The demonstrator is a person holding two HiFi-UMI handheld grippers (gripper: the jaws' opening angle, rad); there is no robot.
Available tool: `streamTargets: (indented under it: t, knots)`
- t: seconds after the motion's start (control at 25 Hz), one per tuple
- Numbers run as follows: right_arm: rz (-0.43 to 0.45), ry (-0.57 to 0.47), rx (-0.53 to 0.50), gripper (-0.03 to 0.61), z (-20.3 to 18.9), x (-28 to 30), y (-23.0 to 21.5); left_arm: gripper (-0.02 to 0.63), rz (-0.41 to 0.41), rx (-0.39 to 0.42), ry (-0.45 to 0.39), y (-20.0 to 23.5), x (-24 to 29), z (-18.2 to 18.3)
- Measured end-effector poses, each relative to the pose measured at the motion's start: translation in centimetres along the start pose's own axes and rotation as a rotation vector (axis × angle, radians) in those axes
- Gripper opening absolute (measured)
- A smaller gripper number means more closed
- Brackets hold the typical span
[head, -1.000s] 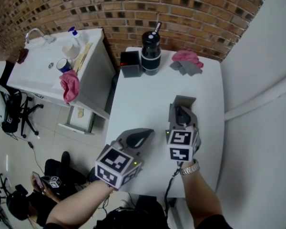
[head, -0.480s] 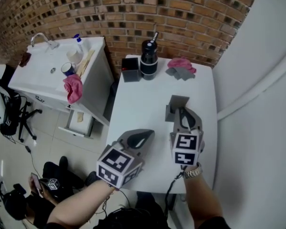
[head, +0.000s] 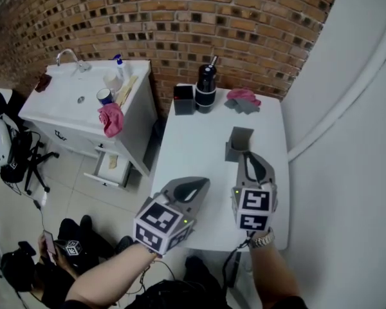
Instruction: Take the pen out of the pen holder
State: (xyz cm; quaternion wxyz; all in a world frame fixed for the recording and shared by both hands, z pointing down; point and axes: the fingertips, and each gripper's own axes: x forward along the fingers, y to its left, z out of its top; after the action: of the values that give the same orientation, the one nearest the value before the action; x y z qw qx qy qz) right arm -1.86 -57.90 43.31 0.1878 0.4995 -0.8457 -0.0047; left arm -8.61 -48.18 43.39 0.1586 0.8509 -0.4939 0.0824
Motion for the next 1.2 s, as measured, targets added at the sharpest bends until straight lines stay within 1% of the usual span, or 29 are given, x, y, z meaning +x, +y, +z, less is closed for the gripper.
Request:
streamTargets:
  t: [0.24,0.76,1.04,1.2]
  knots:
    - [-0.004,-0.036,0.004,0.058,0.8,-6.5,3.1,0.003,-0.009,0.031,-0.041,-3.1,-5.7,-0.3]
    - [-0.037,-0.102,0.009,0.058,-0.1,-21.9,10.3,0.003,-0.046,0.112,-0.108,-11.4,-18.7,-2.7]
    - [-0.048,-0.133,-0.013,0.058,0.2,-28.2,13.6,0.003,-0.064,0.142,-0.144,-14.2,-24.3,-3.8]
    - [-0.045,-0.145,-0.011,0.057,0.4,-31.2,15.4,0.003,-0.068,0.137,-0.159,-15.6,-27.1,-4.3]
